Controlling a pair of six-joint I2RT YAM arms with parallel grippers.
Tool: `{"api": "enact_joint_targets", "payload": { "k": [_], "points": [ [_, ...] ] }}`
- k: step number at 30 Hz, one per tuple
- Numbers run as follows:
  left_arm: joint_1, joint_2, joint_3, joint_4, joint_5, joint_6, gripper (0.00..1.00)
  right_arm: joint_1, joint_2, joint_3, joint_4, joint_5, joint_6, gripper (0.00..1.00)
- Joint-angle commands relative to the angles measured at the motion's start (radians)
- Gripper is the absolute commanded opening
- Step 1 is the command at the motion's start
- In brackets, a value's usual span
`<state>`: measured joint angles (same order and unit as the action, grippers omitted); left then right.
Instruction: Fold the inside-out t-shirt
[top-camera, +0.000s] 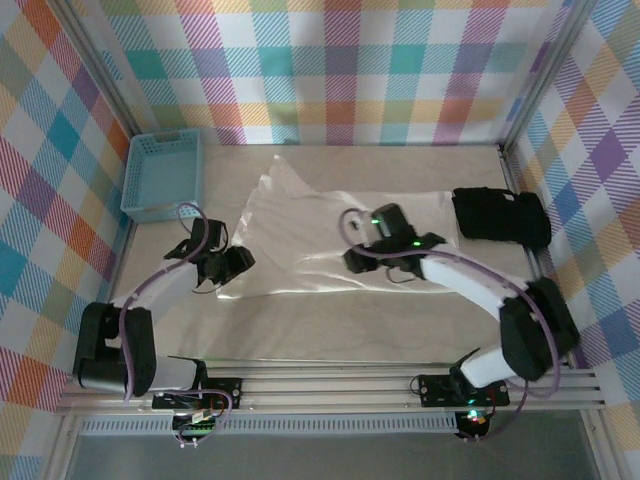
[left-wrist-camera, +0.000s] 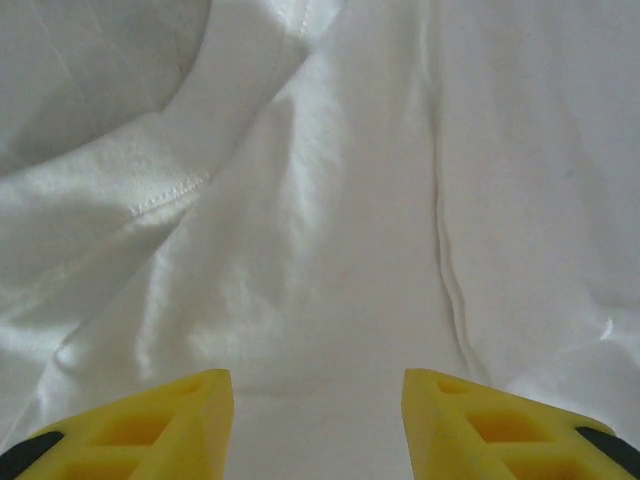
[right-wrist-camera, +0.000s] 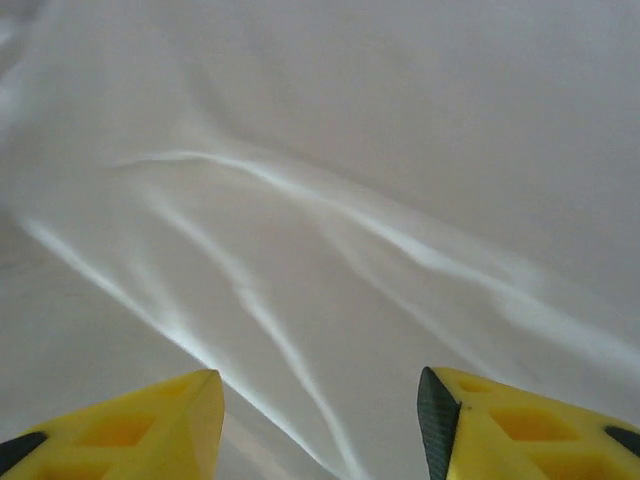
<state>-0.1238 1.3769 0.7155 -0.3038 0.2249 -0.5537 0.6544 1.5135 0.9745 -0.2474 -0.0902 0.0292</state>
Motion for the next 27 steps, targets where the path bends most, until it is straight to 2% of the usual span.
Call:
{"api": "enact_joint_targets", "payload": {
  "k": [1,8,15,17,22,27],
  "points": [
    [0.028,0.08,0.023,0.017,0.069,-0.02,0.47,0.11,0.175,0.124,0.118,-0.008,-0.228,0.57],
    [0.078,0.127,-0.012,0.084,0.073,-0.015,0.45,0.216,0.481,0.39,0.079,-0.044,-0.38,0.62],
    [0.081,0.126,-0.045,0.088,0.068,-0.001,0.45,0.231,0.607,0.503,0.043,-0.008,-0.419,0.6],
    [0.081,0.123,-0.047,0.085,0.064,0.002,0.45,0.23,0.628,0.524,0.037,0.023,-0.416,0.55],
    [0.08,0.122,-0.062,0.09,0.066,0.003,0.45,0.229,0.636,0.527,0.077,0.097,-0.391,0.25],
    [0.081,0.119,-0.07,0.092,0.067,0.004,0.45,0.208,0.576,0.49,0.139,0.108,-0.313,0.05]
  ]
}}
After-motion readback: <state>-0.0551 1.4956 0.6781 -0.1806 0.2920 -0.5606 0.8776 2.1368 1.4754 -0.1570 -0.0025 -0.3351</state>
